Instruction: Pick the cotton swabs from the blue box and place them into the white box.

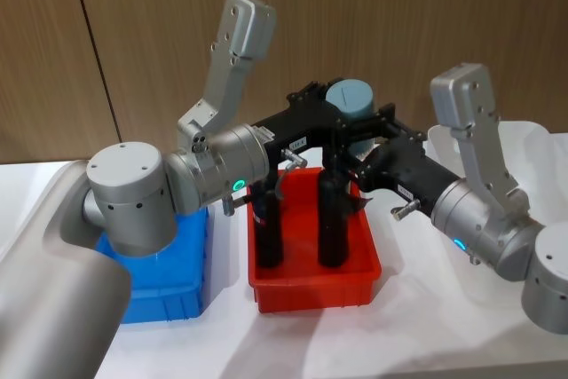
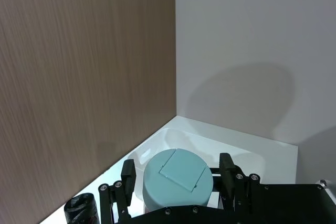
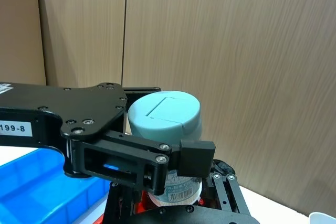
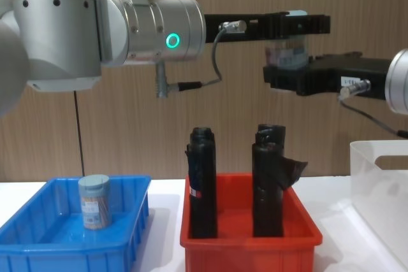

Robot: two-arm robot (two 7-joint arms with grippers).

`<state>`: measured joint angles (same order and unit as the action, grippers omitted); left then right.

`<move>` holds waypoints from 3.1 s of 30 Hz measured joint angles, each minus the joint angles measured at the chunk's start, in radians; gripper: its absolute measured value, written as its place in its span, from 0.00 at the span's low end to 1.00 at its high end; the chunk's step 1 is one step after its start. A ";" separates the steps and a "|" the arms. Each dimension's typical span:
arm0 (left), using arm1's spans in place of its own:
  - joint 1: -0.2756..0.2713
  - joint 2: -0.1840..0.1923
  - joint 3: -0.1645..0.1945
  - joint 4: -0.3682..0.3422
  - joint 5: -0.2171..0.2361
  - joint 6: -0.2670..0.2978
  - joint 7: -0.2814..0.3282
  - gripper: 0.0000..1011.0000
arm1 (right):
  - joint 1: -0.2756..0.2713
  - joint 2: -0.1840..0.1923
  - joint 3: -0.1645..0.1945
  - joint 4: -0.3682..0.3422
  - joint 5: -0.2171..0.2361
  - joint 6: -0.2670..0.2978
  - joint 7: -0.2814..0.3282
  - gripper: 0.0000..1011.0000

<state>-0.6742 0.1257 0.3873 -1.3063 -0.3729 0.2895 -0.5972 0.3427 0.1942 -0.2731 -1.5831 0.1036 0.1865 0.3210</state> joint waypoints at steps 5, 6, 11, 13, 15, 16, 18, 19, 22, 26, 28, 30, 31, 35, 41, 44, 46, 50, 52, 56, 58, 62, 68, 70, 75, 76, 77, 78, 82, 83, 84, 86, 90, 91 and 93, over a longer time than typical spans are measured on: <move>0.000 0.000 0.000 0.000 0.000 0.000 0.000 0.99 | -0.004 0.001 0.000 0.011 0.000 -0.002 -0.007 0.64; 0.000 0.000 0.000 0.000 0.000 0.000 0.000 0.99 | -0.004 0.001 0.000 0.013 0.000 -0.003 -0.008 0.64; 0.000 0.000 0.000 0.000 0.000 0.000 0.000 0.99 | -0.013 0.008 0.004 0.029 0.005 -0.007 -0.022 0.64; 0.000 0.000 0.000 0.000 0.000 0.000 0.000 0.99 | -0.017 0.011 0.006 0.034 0.009 -0.009 -0.027 0.64; 0.000 0.000 0.000 0.000 0.000 0.000 0.000 0.99 | -0.021 0.015 0.010 0.040 0.013 -0.010 -0.034 0.64; 0.000 0.000 0.000 0.000 0.000 0.000 0.000 0.99 | -0.024 0.018 0.013 0.045 0.017 -0.012 -0.041 0.64; 0.000 0.000 0.000 0.000 0.000 0.000 0.000 0.99 | -0.027 0.021 0.016 0.049 0.020 -0.013 -0.047 0.64; 0.000 0.000 0.000 0.000 0.000 0.000 0.000 0.99 | -0.029 0.024 0.020 0.053 0.025 -0.014 -0.055 0.64; 0.000 0.000 0.000 0.000 0.000 0.000 0.000 0.99 | -0.033 0.030 0.026 0.059 0.030 -0.016 -0.067 0.64; 0.000 0.000 0.000 0.000 0.000 0.000 0.000 0.99 | -0.037 0.040 0.039 0.071 0.039 -0.018 -0.089 0.64; 0.000 0.000 0.000 0.000 0.000 0.000 0.000 0.99 | -0.038 0.047 0.048 0.079 0.044 -0.019 -0.105 0.64; 0.000 0.000 0.000 0.000 0.000 0.000 0.000 0.99 | -0.038 0.055 0.059 0.090 0.049 -0.020 -0.120 0.64; 0.000 0.000 0.000 0.000 0.000 0.000 0.000 0.99 | -0.038 0.057 0.063 0.094 0.051 -0.020 -0.126 0.64; 0.000 0.000 0.000 0.000 0.000 0.000 0.000 0.99 | -0.031 0.069 0.082 0.118 0.059 -0.021 -0.148 0.64; 0.000 0.000 0.000 0.000 0.000 0.000 0.000 0.99 | -0.006 0.089 0.113 0.173 0.066 -0.009 -0.178 0.64; 0.000 0.000 0.000 0.000 0.000 0.000 0.000 0.99 | 0.007 0.096 0.125 0.200 0.068 0.004 -0.185 0.64; 0.000 0.000 0.000 0.000 0.000 0.000 0.000 0.99 | 0.018 0.101 0.133 0.222 0.069 0.015 -0.187 0.64; 0.000 0.000 0.000 0.000 0.000 0.000 0.000 0.99 | 0.035 0.107 0.144 0.259 0.069 0.038 -0.188 0.64; 0.000 0.000 0.000 0.000 0.000 0.000 0.000 0.99 | 0.046 0.109 0.149 0.283 0.070 0.050 -0.188 0.64; 0.000 0.000 0.000 0.000 0.000 0.000 0.000 0.99 | 0.062 0.113 0.158 0.321 0.073 0.065 -0.186 0.71; 0.000 0.000 0.000 0.000 0.000 0.000 0.000 0.99 | 0.067 0.114 0.161 0.335 0.075 0.069 -0.185 0.76; 0.000 0.000 0.000 0.000 0.000 0.000 0.000 0.99 | 0.079 0.117 0.168 0.372 0.081 0.076 -0.179 0.88; 0.000 0.000 0.000 0.000 0.000 0.000 0.000 0.99 | 0.087 0.120 0.175 0.399 0.088 0.075 -0.172 0.99; 0.000 0.000 0.000 0.000 0.000 0.000 0.000 0.99 | 0.087 0.121 0.178 0.404 0.090 0.071 -0.171 0.99; 0.000 0.000 0.000 0.000 0.000 0.000 0.000 0.99 | 0.087 0.123 0.182 0.409 0.096 0.063 -0.170 0.99; 0.000 0.000 0.000 0.000 0.000 0.000 0.000 0.99 | 0.087 0.123 0.183 0.411 0.096 0.061 -0.169 0.99; 0.000 0.000 0.000 0.000 0.000 0.000 0.000 0.99 | 0.087 0.123 0.184 0.411 0.097 0.060 -0.169 0.99; 0.000 0.000 0.000 0.000 0.000 0.000 0.000 0.99 | 0.087 0.124 0.184 0.412 0.097 0.059 -0.169 0.99; 0.000 0.000 0.000 0.000 0.000 0.000 0.000 0.99 | 0.086 0.124 0.185 0.413 0.099 0.057 -0.168 0.99; 0.000 0.000 0.000 0.000 0.000 0.000 0.000 0.99 | 0.086 0.124 0.185 0.413 0.099 0.057 -0.168 0.99; 0.002 0.001 0.000 0.000 0.000 -0.001 0.002 0.99 | 0.085 0.124 0.185 0.413 0.100 0.056 -0.168 0.99; 0.007 0.004 0.001 -0.004 0.002 -0.004 0.008 0.99 | 0.080 0.124 0.184 0.406 0.101 0.054 -0.168 0.99; 0.020 0.012 0.003 -0.014 0.007 -0.013 0.026 0.99 | 0.063 0.125 0.178 0.383 0.104 0.046 -0.171 0.99; 0.031 0.018 0.005 -0.021 0.011 -0.018 0.040 0.99 | 0.052 0.126 0.175 0.368 0.105 0.041 -0.172 0.99; 0.049 0.028 0.008 -0.035 0.018 -0.030 0.064 0.99 | 0.040 0.126 0.171 0.352 0.108 0.035 -0.175 0.99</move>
<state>-0.6256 0.1540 0.3950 -1.3414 -0.3547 0.2595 -0.5332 0.3825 0.3204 -0.1023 -1.2315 0.2117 0.2219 0.1456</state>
